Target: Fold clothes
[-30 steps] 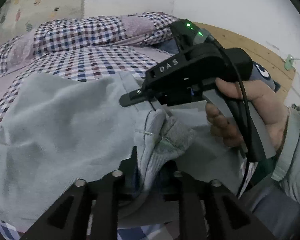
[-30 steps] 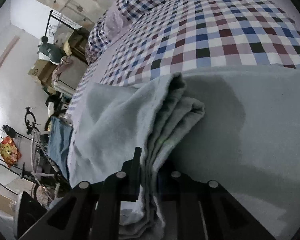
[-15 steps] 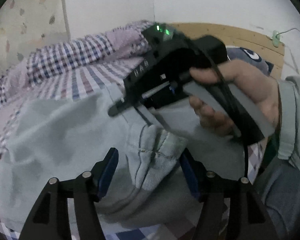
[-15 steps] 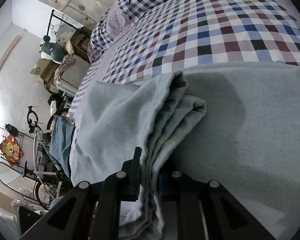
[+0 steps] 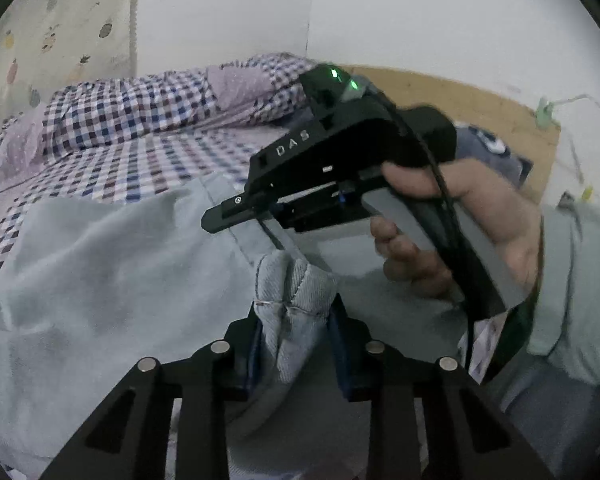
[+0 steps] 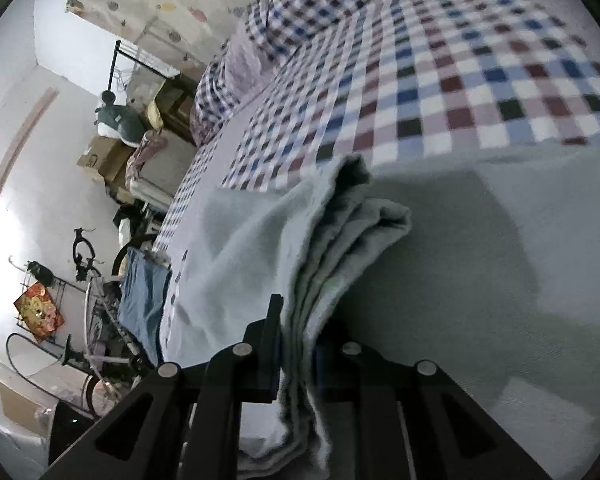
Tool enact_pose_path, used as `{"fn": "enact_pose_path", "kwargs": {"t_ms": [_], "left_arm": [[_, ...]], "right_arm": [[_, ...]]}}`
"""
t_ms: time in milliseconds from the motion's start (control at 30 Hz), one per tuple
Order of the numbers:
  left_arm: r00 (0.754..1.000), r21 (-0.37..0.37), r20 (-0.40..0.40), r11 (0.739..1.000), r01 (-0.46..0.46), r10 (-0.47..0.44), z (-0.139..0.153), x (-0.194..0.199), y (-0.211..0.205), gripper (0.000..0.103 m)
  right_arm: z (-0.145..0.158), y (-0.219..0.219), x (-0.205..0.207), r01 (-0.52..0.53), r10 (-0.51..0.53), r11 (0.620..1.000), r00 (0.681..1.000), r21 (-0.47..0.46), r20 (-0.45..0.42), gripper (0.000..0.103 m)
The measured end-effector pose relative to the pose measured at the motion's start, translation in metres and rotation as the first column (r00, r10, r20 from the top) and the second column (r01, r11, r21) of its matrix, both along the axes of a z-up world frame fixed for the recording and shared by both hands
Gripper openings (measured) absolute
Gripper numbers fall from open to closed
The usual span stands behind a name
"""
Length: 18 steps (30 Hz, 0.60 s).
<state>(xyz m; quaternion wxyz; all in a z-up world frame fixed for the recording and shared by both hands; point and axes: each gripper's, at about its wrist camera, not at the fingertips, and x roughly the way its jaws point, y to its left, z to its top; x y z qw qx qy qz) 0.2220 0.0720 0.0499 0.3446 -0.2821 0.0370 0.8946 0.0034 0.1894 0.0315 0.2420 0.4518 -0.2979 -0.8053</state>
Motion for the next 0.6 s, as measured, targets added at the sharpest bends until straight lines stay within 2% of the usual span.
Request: {"fn": "enact_pose_path", "kwargs": {"t_ms": [233,367,467,500,600], "left_arm": [[0.999,0.008,0.013,1.000,0.029,-0.029,0.006,-0.003,0.024,0.030],[0.999,-0.063,0.042,0.997,0.035,-0.033,-0.005,-0.013,0.041,0.030],[0.997,-0.112,0.067,0.992,0.051,-0.044,-0.015,-0.016,0.049,0.039],[0.997,-0.120,0.069,0.991,0.052,-0.044,-0.014,-0.015,0.050,0.046],[0.992,-0.059,0.116,0.997,0.055,-0.047,-0.006,-0.016,0.038,0.065]], "right_arm": [[-0.009,0.015,0.005,0.032,-0.034,0.998,0.999,0.054,0.031,0.012],[-0.019,0.021,0.007,0.043,-0.049,0.995,0.997,0.090,0.058,0.012],[-0.023,0.020,0.007,0.036,-0.043,0.993,0.997,0.115,0.060,0.015],[-0.021,0.021,0.008,0.035,-0.043,0.991,0.997,0.128,0.059,0.016],[-0.014,0.030,0.014,0.063,-0.073,0.984,0.996,0.168,0.053,0.035]]}}
